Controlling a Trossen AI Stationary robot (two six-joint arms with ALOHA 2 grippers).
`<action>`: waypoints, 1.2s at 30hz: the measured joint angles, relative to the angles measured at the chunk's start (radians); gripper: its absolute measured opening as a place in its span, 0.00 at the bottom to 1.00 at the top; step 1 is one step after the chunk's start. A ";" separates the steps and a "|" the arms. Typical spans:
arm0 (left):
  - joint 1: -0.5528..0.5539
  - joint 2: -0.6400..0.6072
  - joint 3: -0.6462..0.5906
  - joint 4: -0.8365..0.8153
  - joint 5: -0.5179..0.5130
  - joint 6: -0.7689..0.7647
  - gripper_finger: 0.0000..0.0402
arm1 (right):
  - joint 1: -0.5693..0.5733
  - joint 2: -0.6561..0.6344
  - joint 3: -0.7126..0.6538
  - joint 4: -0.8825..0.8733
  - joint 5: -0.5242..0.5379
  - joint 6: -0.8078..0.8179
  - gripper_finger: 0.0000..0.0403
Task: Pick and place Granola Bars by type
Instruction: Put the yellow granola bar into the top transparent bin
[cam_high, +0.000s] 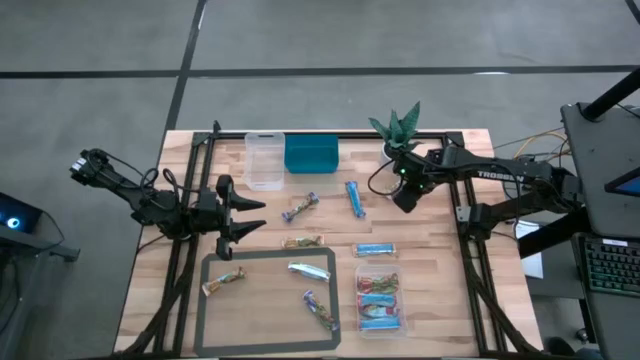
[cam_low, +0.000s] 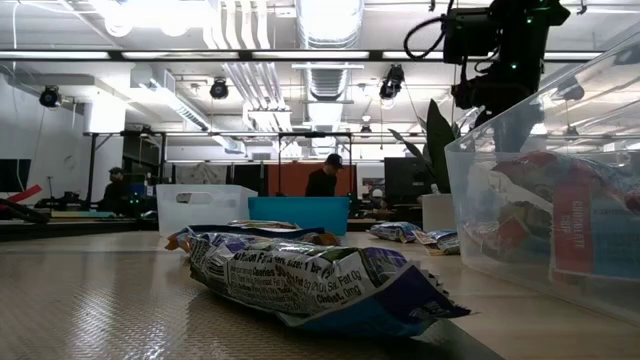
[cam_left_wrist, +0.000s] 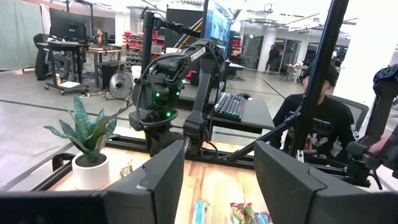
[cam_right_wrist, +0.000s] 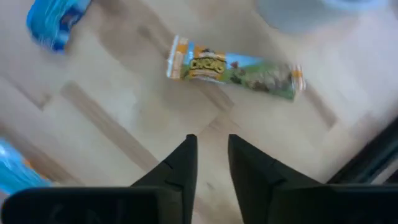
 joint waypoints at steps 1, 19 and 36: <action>0.000 0.000 0.000 0.000 0.000 0.000 0.44 | 0.000 0.000 0.000 0.011 0.000 -0.060 0.24; -0.001 0.010 0.000 -0.004 -0.035 -0.129 0.44 | 0.000 0.020 0.000 0.151 -0.006 -0.759 0.51; 0.000 0.010 0.000 -0.003 -0.037 -0.138 0.44 | -0.012 0.020 -0.121 0.165 0.011 -0.926 0.57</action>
